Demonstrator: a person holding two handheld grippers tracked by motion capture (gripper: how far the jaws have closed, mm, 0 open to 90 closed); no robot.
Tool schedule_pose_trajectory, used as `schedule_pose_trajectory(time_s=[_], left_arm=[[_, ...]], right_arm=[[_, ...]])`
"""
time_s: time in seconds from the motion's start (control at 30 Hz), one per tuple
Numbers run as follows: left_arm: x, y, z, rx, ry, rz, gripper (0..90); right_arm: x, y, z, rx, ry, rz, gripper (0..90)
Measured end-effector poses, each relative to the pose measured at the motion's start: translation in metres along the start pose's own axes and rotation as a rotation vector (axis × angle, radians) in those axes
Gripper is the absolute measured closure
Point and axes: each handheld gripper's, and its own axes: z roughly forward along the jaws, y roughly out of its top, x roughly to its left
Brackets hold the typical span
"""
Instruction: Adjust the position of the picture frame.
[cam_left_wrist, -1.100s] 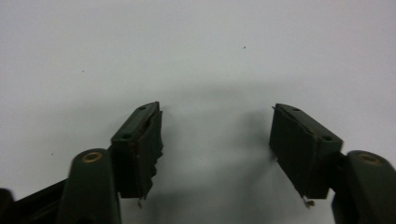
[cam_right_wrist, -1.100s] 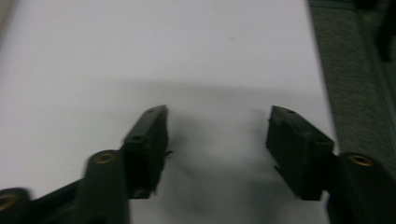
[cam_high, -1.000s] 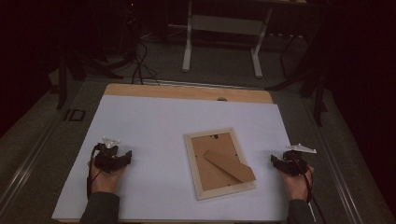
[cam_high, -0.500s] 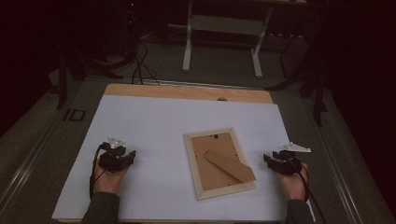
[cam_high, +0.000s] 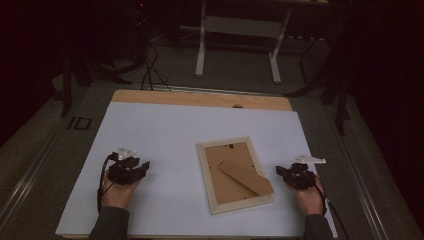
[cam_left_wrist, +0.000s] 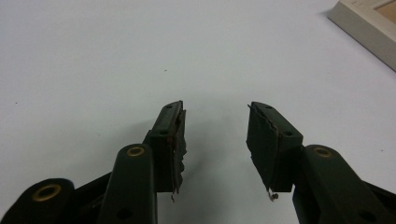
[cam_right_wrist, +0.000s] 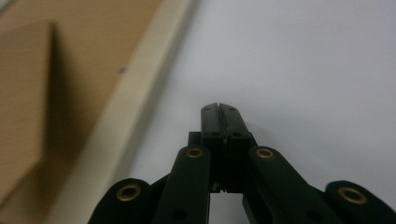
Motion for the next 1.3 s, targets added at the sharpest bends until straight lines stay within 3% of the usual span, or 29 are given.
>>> schedule_pose_trajectory(time_s=[0.27, 0.47, 0.7, 0.93, 1.3], left_arm=[[-0.001, -0.001, -0.002, -0.005, -0.009, 0.0, 56.4], [-0.002, 0.0, -0.004, -0.025, -0.043, 0.015, 55.6], [-0.002, -0.001, -0.006, -0.052, -0.064, 0.001, 57.1], [0.0, -0.001, -0.008, -0.057, -0.074, -0.008, 57.5], [-0.01, 0.0, -0.008, -0.062, -0.09, 0.042, 61.3]], right_arm=[[0.011, 0.001, 0.004, 0.023, 0.05, -0.036, 89.9], [0.015, 0.002, 0.007, 0.036, 0.106, -0.042, 89.8], [0.018, 0.001, 0.01, 0.06, 0.15, -0.05, 89.9], [0.018, 0.0, 0.01, 0.071, 0.155, -0.05, 89.9], [0.019, 0.0, 0.01, 0.077, 0.159, -0.05, 89.9]])
